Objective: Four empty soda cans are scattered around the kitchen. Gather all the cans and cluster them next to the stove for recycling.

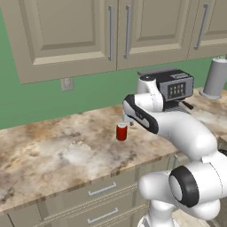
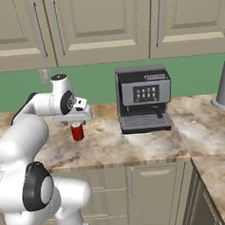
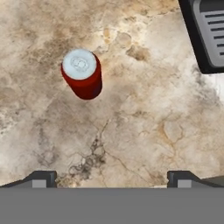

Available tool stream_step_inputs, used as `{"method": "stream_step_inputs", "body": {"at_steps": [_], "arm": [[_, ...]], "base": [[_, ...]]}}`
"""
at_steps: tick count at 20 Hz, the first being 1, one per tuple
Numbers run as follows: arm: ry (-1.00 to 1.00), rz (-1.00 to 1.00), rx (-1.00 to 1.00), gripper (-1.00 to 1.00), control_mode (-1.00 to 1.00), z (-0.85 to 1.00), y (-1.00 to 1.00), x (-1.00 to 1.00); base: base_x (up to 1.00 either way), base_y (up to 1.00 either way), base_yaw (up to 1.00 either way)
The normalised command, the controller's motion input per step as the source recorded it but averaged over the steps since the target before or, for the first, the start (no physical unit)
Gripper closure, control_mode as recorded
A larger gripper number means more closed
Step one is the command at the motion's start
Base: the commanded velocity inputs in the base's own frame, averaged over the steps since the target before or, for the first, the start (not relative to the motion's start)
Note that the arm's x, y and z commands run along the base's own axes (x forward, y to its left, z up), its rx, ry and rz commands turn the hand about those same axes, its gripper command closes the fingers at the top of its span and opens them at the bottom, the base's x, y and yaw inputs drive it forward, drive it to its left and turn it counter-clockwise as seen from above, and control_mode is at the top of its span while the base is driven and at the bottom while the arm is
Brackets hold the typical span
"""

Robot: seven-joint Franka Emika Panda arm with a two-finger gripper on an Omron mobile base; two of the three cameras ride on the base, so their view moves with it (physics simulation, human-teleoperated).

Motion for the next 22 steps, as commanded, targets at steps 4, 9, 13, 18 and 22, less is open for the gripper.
{"method": "stream_step_inputs", "body": {"at_steps": [4,9,13,18,22], "arm": [[0.0,-0.04,0.02,-1.0,-1.0,-0.03,0.47,0.15],[-0.01,-0.03,0.0,-1.0,-1.0,-0.05,0.37,0.25],[-0.02,0.0,0.0,-1.0,-1.0,-0.08,0.03,0.43],[0.0,0.0,-0.01,-1.0,-1.0,-0.1,0.05,0.44],[0.0,0.0,-0.01,-1.0,-1.0,-0.19,0.1,0.43]], "base": [[0.0,0.0,0.0],[0.0,0.0,0.0],[0.0,0.0,0.0],[0.0,0.0,0.0],[0.0,0.0,0.0]]}}
